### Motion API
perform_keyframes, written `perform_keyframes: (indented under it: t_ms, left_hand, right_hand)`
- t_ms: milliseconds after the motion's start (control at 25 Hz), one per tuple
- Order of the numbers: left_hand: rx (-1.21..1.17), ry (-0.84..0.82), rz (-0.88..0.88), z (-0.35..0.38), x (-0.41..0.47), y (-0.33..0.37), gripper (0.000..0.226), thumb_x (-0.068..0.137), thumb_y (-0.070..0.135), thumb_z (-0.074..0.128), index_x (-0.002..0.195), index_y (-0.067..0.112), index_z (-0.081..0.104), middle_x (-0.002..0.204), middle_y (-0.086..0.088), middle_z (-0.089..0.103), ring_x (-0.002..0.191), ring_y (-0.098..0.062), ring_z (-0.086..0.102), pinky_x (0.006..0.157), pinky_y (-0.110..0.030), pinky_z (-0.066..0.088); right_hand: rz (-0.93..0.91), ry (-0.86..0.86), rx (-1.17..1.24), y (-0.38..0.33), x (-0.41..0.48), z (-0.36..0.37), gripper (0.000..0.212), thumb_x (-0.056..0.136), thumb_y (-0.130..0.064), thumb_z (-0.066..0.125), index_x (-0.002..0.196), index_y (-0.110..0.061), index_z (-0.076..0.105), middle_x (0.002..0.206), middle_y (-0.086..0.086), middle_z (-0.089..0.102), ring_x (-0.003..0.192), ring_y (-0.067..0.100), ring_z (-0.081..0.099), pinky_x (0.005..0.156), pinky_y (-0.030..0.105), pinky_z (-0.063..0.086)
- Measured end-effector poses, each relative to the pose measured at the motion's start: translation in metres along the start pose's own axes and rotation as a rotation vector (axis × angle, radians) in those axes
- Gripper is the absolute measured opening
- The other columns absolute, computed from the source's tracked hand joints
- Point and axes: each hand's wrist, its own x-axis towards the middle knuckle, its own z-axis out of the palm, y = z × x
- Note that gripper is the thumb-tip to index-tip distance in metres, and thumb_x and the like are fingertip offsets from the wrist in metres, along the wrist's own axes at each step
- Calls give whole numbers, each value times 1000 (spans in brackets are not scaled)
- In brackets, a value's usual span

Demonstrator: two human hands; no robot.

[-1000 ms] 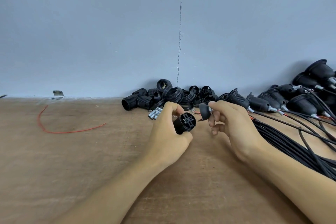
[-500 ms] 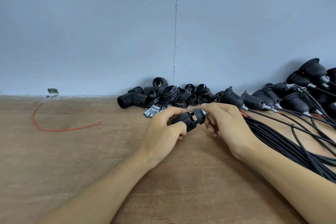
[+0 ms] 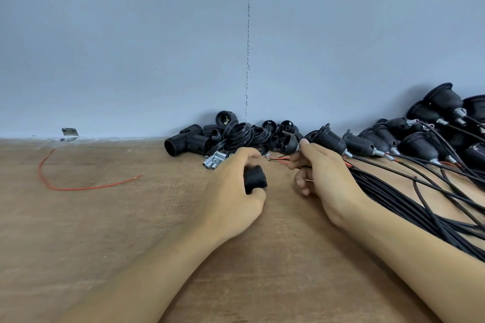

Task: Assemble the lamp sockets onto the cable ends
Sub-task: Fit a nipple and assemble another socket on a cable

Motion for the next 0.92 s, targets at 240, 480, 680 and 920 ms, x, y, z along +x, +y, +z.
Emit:
perform_keyframes:
  t_ms: [240, 480, 680, 920]
  left_hand:
    - [32, 101, 123, 5, -1, -3, 63, 87, 18, 68, 146, 28, 49, 138, 19, 52, 126, 9, 42, 105, -4, 28]
    - [-115, 243, 183, 4, -2, 4, 48, 80, 31, 75, 127, 32, 65, 112, 24, 69, 111, 16, 55, 92, 2, 33]
    - [-110, 264, 257, 7, -6, 6, 39, 76, 21, 83, 102, 32, 57, 97, 20, 60, 98, 3, 58, 83, -2, 38]
    - [-38, 196, 358, 9, -6, 7, 45, 80, 3, 77, 106, 32, 56, 102, 18, 56, 99, -3, 57, 83, -10, 43]
  right_hand:
    - [336, -292, 78, -11, -9, 4, 44, 104, -36, 47, 70, -10, 57, 56, 2, 54, 34, 9, 37, 32, 18, 27]
    - [100, -268, -440, -12, -14, 3, 42, 101, -38, 49, 67, -18, 61, 64, 2, 60, 42, 14, 45, 40, 20, 31]
    - [-205, 78, -1462, -9, -1, -26, 17, 92, -20, 52, 108, -17, 57, 113, 5, 52, 105, 29, 57, 69, 33, 39]
    - [-335, 165, -1598, -4, 4, -30, 17, 93, -19, 55, 109, -18, 60, 112, 3, 60, 105, 27, 57, 71, 34, 36]
